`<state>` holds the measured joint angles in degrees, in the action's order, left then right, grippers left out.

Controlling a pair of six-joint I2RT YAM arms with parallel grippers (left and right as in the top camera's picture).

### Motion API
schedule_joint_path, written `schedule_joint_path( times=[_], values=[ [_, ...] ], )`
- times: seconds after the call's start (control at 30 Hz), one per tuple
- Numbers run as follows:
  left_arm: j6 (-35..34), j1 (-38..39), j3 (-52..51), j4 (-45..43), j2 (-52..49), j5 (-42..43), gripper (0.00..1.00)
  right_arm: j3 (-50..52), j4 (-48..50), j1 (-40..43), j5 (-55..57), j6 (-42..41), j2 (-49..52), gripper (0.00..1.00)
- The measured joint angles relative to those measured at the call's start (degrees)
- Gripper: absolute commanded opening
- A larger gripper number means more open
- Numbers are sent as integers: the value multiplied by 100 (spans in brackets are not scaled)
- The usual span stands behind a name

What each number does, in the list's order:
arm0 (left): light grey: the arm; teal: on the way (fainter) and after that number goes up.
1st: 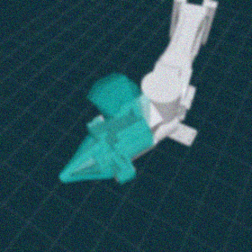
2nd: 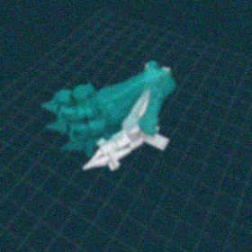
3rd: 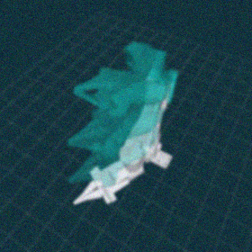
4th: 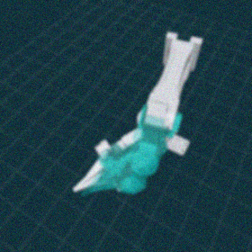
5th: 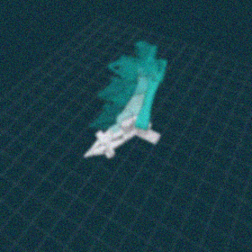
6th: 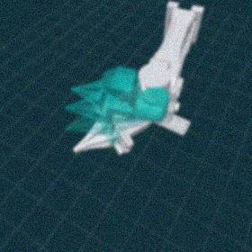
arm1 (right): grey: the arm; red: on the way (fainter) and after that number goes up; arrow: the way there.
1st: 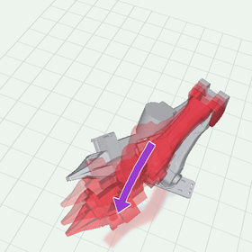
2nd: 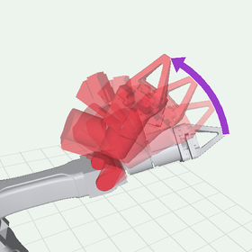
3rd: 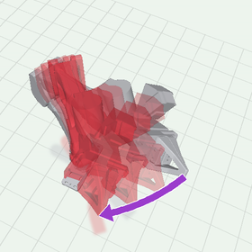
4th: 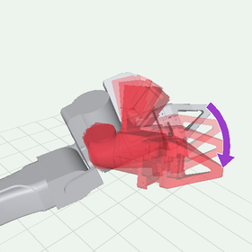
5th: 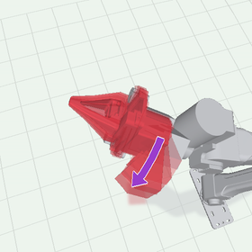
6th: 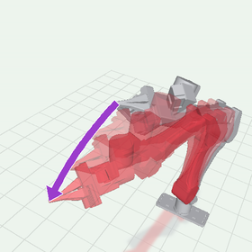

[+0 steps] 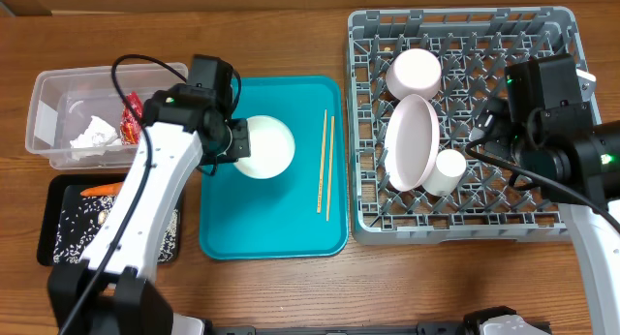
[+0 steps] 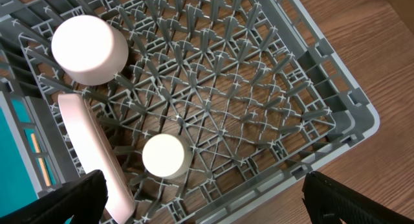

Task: Sort waste into correct bins and load items into the dishwasher
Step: 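Tilt the bowl up with the left gripper toward the rack, then move the right gripper from the rack toward the held bowl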

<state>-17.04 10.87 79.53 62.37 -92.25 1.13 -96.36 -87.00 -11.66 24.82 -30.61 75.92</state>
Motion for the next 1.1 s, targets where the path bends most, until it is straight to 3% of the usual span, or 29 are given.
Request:
schedule_joint_path(
  times=[0.27, 0.5, 0.67, 0.83, 1.1],
  values=[
    [-111, 282, 46, -63, 199, 962, 4, 0, 2, 0, 0, 0, 0, 100],
    [-238, 820, 46, -127, 199, 1095, 4, 0, 199, 0, -20, -7, 0, 100],
    [-254, 866, 46, 17, 199, 1097, 4, 0, 841, 0, -293, -24, 2, 100],
    [-254, 866, 46, 22, 199, 1097, 4, 0, 704, 0, -876, -28, 2, 100],
    [-256, 866, 46, -15, 199, 1119, 4, 0, 748, -264, -2468, 28, 118, 79]
  ],
)
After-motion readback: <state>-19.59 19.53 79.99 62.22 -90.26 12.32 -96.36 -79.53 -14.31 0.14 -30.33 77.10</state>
